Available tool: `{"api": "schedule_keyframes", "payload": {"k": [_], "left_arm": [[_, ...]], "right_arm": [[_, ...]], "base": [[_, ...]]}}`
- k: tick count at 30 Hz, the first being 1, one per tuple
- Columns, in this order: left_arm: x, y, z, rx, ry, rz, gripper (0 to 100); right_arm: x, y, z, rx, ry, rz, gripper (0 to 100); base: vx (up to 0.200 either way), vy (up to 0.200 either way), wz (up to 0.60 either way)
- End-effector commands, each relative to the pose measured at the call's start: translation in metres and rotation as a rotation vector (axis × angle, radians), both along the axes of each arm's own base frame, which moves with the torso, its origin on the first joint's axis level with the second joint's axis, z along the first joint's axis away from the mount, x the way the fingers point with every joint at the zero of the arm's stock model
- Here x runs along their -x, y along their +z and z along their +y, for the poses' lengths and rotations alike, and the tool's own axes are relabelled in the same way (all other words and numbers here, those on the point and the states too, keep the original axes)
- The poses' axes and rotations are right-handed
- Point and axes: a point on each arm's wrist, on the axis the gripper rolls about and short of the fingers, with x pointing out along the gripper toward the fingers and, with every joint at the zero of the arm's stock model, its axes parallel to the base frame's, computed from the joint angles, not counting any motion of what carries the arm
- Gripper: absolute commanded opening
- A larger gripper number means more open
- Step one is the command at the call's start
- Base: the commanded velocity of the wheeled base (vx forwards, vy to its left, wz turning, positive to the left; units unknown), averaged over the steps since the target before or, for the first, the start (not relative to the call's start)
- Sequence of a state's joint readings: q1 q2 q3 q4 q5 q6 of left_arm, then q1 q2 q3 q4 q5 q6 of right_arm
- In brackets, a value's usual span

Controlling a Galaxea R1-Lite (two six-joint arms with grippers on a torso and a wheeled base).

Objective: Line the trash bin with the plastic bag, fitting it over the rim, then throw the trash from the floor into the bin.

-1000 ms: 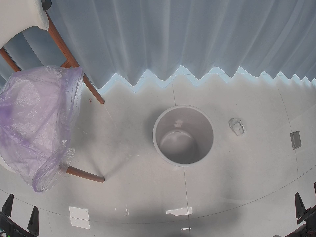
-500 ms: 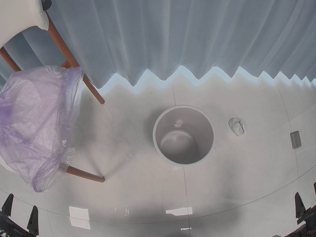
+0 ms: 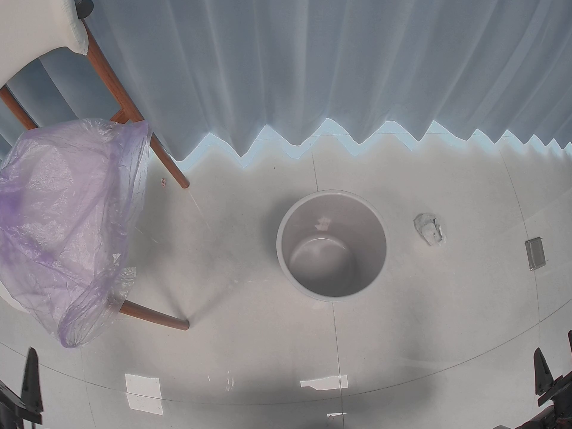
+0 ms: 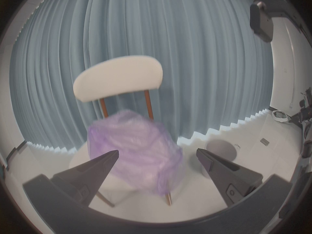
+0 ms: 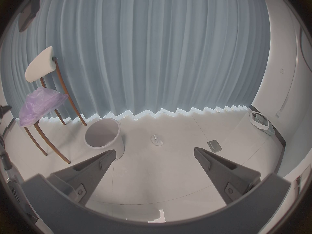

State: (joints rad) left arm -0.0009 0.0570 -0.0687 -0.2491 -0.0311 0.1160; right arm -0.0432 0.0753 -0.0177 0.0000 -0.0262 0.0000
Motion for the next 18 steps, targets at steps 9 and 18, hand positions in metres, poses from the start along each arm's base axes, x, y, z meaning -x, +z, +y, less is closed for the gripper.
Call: {"api": "schedule_keyframes", "payload": {"k": [9, 18], "left_arm": [[0.016, 0.008, 0.0, 0.107, -0.03, 0.114, 100], [0.011, -0.004, 0.0, 0.098, -0.027, 0.105, 100]], "right_arm": [[-0.001, -0.005, 0.0, -0.001, 0.0, 0.017, 100], [-0.001, -0.005, 0.0, -0.001, -0.001, 0.017, 100]], "base": [[0.0, 0.0, 0.0], [0.0, 0.0, 0.0]]}}
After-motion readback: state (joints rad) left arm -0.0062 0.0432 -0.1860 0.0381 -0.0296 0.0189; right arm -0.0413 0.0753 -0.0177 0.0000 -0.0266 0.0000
